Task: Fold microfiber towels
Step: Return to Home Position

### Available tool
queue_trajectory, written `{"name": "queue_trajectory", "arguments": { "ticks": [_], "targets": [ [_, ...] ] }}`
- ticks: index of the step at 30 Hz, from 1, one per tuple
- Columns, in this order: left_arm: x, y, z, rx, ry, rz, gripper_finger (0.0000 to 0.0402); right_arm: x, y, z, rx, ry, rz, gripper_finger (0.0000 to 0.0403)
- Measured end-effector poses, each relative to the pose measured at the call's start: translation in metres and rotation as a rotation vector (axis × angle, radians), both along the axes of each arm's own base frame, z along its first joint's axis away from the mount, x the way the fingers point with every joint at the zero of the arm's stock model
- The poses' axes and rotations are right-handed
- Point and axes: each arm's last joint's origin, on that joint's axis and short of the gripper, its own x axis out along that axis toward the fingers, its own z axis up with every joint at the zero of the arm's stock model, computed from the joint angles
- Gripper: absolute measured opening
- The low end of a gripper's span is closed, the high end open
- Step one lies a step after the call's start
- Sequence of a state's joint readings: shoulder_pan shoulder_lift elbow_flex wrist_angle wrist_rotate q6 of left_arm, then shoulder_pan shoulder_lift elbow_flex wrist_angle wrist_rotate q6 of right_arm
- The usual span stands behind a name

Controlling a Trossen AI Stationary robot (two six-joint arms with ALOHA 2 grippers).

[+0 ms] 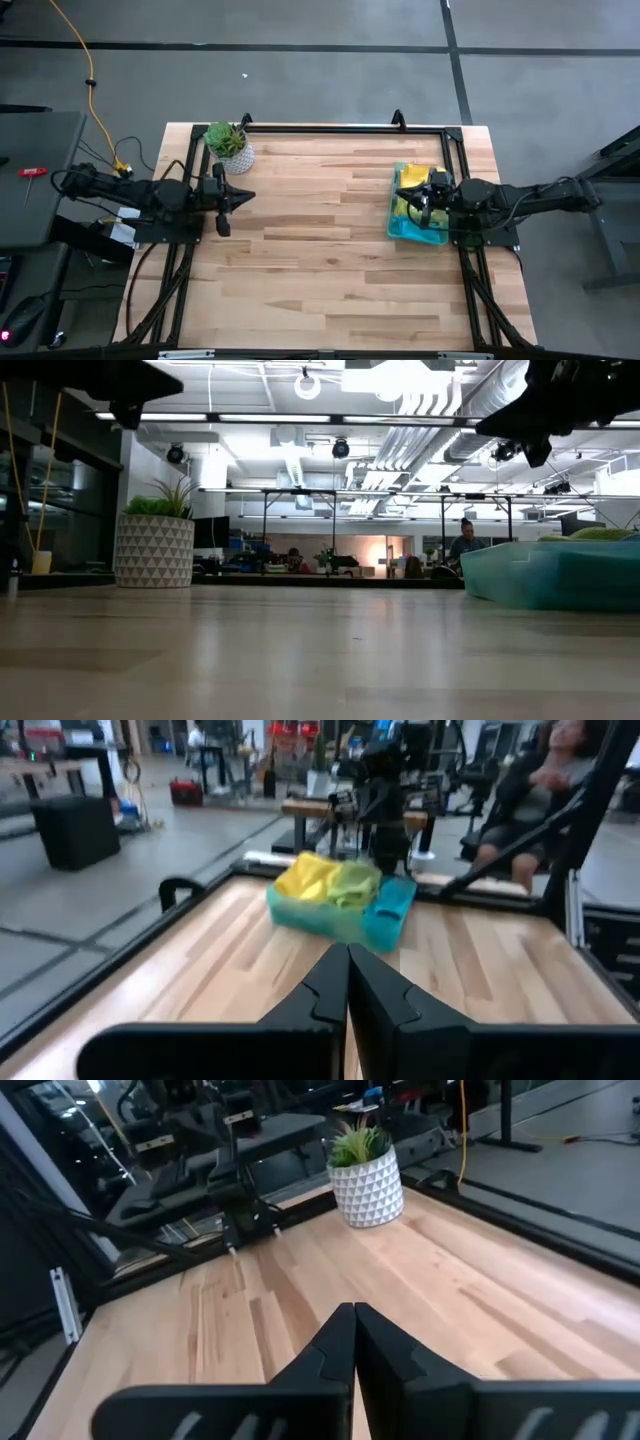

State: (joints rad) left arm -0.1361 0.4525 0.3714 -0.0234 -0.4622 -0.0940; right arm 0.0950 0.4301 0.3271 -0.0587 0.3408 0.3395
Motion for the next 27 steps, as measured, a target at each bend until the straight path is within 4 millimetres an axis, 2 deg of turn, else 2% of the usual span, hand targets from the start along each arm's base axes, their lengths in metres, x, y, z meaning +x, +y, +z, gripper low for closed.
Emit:
{"name": "queue_trajectory", "arguments": {
  "ticks": [6, 13, 20, 24, 27],
  "targets": [
    [-0.02, 0.003, -0.009, -0.053, 0.074, 0.009, 0.0, 0.002, 0.001, -0.015, 0.025, -0.004, 0.004, 0.0],
    [-0.041, 0.005, -0.011, -0.078, 0.003, -0.019, 0.0, 0.002, 0.001, -0.016, 0.023, -0.022, 0.011, 0.0],
    [-0.041, 0.005, -0.048, -0.028, -0.107, -0.046, 0.0, 0.002, 0.002, -0.019, -0.021, 0.029, 0.045, 0.0],
    [-0.036, 0.007, -0.061, -0.015, -0.083, -0.053, 0.0, 0.001, 0.001, -0.021, 0.035, 0.029, 0.006, 0.0],
    [-0.035, 0.01, -0.068, -0.015, -0.075, -0.031, 0.0, 0.001, 0.002, -0.021, 0.013, 0.038, 0.066, 0.0]
  ]
}}
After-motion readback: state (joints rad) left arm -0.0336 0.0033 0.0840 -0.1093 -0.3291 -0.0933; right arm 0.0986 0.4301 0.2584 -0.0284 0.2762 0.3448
